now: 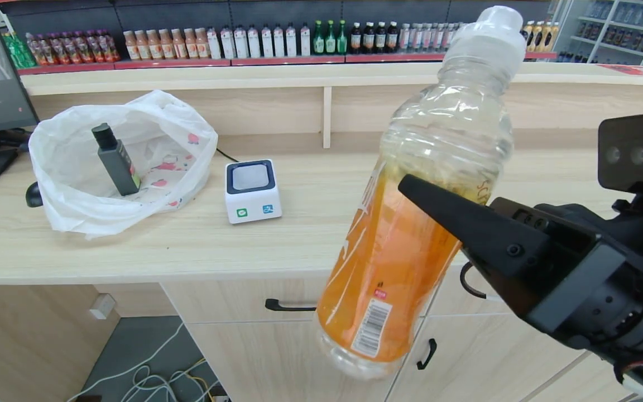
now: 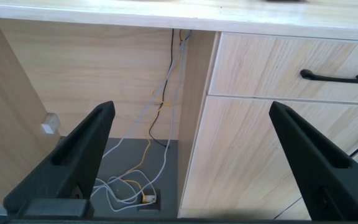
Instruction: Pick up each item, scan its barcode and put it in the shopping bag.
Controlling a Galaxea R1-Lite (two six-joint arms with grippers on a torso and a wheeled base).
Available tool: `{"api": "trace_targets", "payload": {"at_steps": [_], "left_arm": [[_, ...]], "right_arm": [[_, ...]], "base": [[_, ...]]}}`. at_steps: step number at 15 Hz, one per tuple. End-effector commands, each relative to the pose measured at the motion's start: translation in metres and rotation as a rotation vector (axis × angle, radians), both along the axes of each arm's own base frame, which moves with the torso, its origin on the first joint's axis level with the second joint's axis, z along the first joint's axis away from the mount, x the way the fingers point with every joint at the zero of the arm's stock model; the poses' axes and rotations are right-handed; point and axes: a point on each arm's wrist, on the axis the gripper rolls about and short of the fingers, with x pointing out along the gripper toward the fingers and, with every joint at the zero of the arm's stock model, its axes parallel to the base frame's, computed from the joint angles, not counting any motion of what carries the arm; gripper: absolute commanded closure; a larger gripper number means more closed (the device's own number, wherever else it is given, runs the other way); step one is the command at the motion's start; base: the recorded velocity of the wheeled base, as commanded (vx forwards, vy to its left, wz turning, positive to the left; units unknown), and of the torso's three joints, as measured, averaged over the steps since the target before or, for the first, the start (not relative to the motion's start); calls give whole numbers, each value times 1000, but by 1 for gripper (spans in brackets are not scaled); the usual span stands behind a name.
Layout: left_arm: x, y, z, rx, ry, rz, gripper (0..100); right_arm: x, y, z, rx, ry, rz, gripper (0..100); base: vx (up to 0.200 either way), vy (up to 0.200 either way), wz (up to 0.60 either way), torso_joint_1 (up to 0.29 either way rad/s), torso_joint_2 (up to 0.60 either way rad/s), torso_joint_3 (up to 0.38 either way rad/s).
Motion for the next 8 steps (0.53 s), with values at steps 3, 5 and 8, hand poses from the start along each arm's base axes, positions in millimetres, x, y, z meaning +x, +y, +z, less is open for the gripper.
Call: {"api": "trace_targets", "payload": {"at_steps": [3, 5, 8], "left_arm": [[0, 0, 0, -1, 0, 0, 0], [0, 0, 0, 1, 0, 0, 0], [0, 0, 0, -1, 0, 0, 0]], "right_arm": [[10, -9, 1, -33, -96, -138, 100], [11, -10, -1, -39, -96, -233, 100], [14, -11, -1, -64, -141, -381, 100]], "base": [[0, 0, 0, 0, 0, 0], [0, 0, 0, 0, 0, 0], [0, 0, 0, 0, 0, 0]]}}
